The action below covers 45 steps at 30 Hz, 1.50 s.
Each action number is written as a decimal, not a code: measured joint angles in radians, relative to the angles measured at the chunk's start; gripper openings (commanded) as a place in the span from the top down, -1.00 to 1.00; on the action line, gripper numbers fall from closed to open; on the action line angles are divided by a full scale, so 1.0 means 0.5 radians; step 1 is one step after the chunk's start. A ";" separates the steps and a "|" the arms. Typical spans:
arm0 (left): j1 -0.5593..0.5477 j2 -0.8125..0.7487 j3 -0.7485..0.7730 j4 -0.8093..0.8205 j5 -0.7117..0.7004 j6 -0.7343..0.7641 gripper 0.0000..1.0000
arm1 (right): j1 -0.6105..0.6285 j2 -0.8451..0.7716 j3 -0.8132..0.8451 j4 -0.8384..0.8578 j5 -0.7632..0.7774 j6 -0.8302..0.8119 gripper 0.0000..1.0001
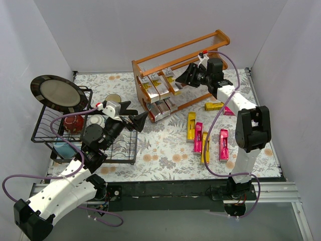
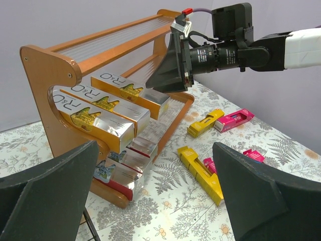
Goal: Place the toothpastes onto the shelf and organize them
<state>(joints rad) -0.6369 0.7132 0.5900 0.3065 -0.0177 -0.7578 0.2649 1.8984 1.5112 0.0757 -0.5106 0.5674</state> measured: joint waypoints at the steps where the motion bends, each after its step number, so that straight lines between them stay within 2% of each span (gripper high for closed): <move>1: 0.000 0.003 0.000 0.000 0.000 0.001 -0.96 | 0.000 0.001 -0.007 0.007 -0.001 0.002 -0.15; 5: 0.000 0.007 0.000 -0.001 0.000 0.003 -0.96 | 0.002 0.002 -0.008 0.036 -0.018 0.013 0.03; 21: 0.000 0.007 0.000 -0.001 0.001 0.005 -0.96 | 0.087 0.096 0.024 0.178 -0.059 0.054 0.38; 40: 0.000 0.007 0.000 0.000 0.002 0.005 -0.96 | 0.139 0.172 0.098 0.258 -0.063 0.034 0.38; 45: 0.000 0.007 0.000 0.000 0.003 0.005 -0.96 | 0.141 0.172 0.098 0.266 -0.076 0.008 0.13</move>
<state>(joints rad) -0.6369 0.7166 0.5900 0.3065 -0.0162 -0.7555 0.3355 1.9846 1.5600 0.2089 -0.5484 0.5716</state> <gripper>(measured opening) 0.982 0.362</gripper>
